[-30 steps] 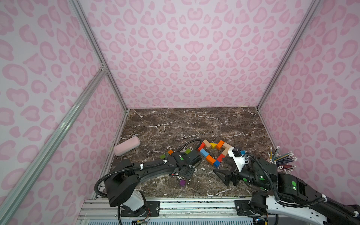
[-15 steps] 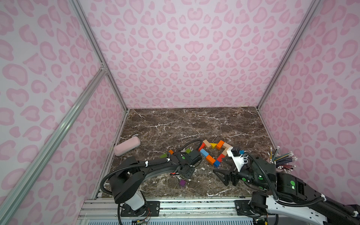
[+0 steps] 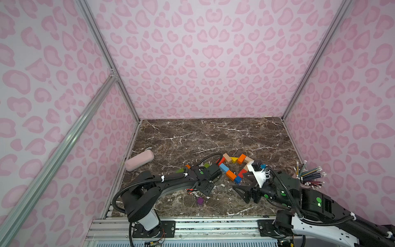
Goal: Assemble a heart with building blocks
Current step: Assemble the building block at the center of the board.
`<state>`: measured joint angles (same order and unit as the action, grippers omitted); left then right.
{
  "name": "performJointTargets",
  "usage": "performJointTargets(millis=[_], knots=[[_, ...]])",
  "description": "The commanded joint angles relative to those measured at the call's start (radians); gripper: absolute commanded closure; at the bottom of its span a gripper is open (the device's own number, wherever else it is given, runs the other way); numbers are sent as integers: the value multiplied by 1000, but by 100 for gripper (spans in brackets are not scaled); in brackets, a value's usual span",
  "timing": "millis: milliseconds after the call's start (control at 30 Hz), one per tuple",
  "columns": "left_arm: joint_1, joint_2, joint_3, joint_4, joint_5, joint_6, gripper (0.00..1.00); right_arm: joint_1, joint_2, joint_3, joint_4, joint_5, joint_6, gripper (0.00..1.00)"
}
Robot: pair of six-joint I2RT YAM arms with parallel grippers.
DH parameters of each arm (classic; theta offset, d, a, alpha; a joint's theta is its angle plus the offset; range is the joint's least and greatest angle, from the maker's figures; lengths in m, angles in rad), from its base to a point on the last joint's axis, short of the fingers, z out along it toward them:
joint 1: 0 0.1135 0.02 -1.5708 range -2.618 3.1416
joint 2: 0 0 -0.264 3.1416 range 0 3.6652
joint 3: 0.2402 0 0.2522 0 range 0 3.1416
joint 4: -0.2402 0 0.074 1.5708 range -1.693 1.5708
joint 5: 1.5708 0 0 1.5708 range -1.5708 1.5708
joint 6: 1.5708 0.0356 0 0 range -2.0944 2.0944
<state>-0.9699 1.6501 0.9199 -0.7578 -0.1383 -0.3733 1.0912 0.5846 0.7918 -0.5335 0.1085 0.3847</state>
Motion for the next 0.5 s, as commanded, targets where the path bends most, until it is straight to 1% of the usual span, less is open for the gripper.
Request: performJointTargets(millis=[0,233,267,467], knots=[[3,9,-3,31,6,11,66,-2,-3,16,13,-6,-9,8],[5,10,-2,30,3,10,65,-8,-7,9,15,-10,-8,8],[5,10,-2,29,3,10,61,-8,-7,8,14,-11,-7,8],[5,6,2,20,-1,5,55,-11,-13,4,15,-15,-4,8]])
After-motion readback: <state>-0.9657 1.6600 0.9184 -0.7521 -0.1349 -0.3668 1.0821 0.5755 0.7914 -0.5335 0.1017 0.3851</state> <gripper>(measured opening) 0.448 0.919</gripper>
